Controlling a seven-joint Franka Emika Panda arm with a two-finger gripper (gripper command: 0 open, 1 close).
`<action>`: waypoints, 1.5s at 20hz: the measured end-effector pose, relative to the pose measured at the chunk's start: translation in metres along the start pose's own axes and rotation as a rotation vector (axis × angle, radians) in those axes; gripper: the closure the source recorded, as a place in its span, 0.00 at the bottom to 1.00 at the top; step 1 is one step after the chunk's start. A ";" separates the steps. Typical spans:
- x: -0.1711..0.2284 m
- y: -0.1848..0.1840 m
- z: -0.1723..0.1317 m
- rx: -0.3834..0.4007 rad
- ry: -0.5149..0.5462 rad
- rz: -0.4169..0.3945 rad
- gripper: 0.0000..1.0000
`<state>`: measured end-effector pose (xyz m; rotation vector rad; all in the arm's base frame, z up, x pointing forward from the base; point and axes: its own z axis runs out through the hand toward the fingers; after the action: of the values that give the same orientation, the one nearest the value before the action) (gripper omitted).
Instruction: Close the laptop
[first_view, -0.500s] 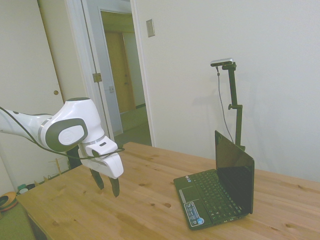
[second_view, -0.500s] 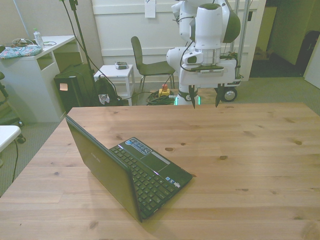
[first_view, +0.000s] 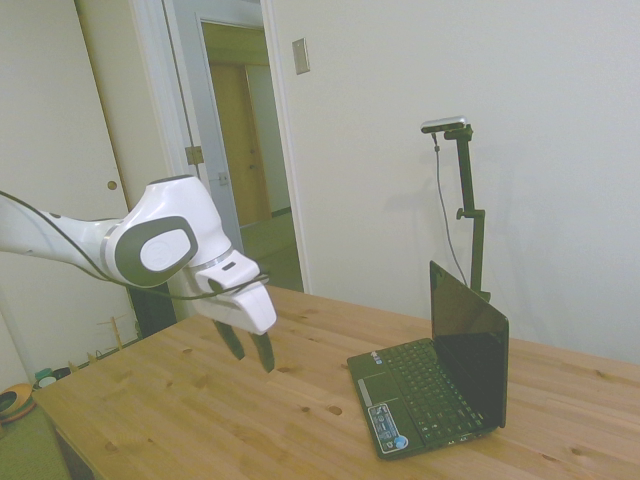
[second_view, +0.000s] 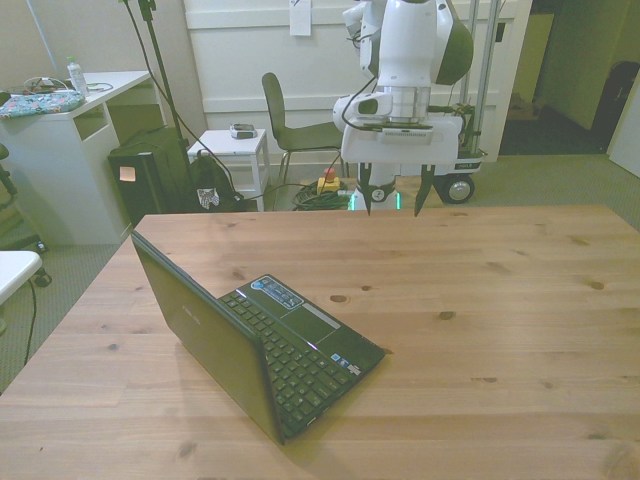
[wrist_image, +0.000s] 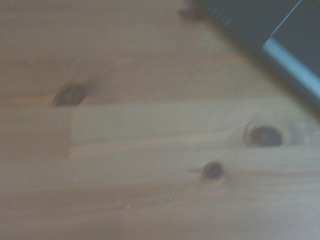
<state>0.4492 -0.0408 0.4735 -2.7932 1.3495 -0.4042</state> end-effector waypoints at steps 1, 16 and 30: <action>0.014 -0.002 -0.006 0.005 0.018 0.017 0.00; 0.215 -0.030 -0.102 0.021 0.262 0.158 0.00; 0.354 0.034 -0.080 -0.049 0.371 0.371 0.00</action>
<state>0.6145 -0.3271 0.6257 -2.4990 1.9240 -0.9112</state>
